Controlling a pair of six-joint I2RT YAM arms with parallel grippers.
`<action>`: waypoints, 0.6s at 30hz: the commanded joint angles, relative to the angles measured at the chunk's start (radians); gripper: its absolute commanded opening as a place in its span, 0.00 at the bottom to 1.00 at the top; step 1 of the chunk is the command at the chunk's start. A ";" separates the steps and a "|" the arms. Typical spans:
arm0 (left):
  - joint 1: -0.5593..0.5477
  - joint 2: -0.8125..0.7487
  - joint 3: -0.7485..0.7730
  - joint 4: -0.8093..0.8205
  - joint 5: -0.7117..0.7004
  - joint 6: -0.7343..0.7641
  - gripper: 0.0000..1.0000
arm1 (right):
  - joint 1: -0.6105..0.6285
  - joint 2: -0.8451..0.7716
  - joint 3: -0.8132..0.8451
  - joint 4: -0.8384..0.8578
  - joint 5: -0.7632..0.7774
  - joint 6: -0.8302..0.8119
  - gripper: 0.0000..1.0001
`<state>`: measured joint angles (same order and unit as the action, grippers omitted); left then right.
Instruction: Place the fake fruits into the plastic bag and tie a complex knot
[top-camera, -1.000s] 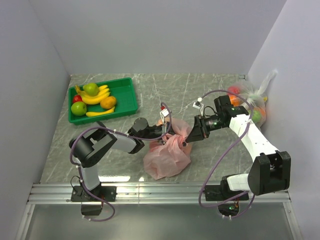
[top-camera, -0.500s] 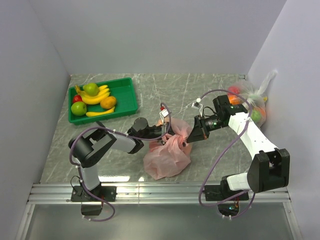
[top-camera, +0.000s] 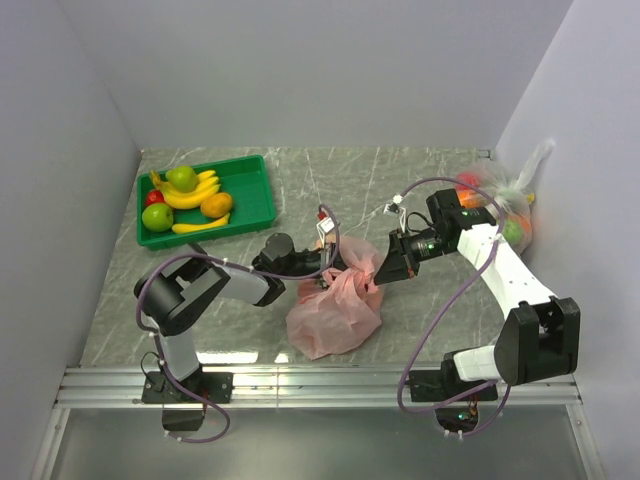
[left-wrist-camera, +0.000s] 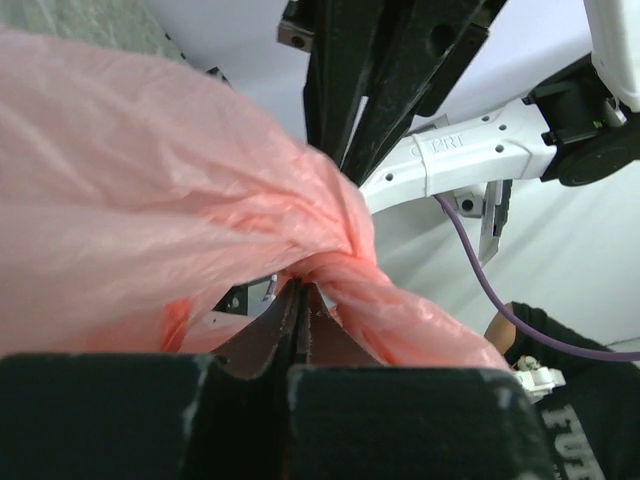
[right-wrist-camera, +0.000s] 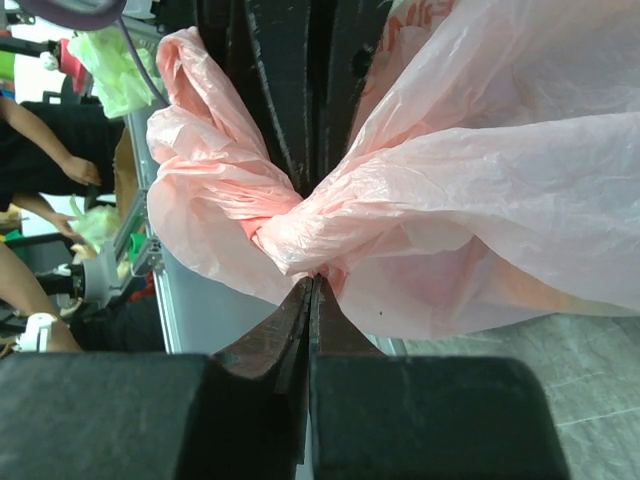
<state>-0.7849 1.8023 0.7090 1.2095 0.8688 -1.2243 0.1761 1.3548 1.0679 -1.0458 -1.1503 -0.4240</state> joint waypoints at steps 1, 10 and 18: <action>-0.023 0.023 0.053 0.119 0.016 -0.023 0.01 | 0.002 0.000 0.023 0.010 -0.029 0.014 0.03; -0.033 0.042 0.069 0.154 0.009 -0.041 0.00 | 0.019 0.012 0.007 0.006 -0.052 0.014 0.52; -0.036 0.043 0.075 0.144 0.007 -0.035 0.00 | 0.039 0.017 -0.014 0.032 -0.068 0.027 0.53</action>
<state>-0.8112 1.8450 0.7437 1.2758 0.8738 -1.2648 0.2031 1.3712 1.0569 -1.0393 -1.1805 -0.4072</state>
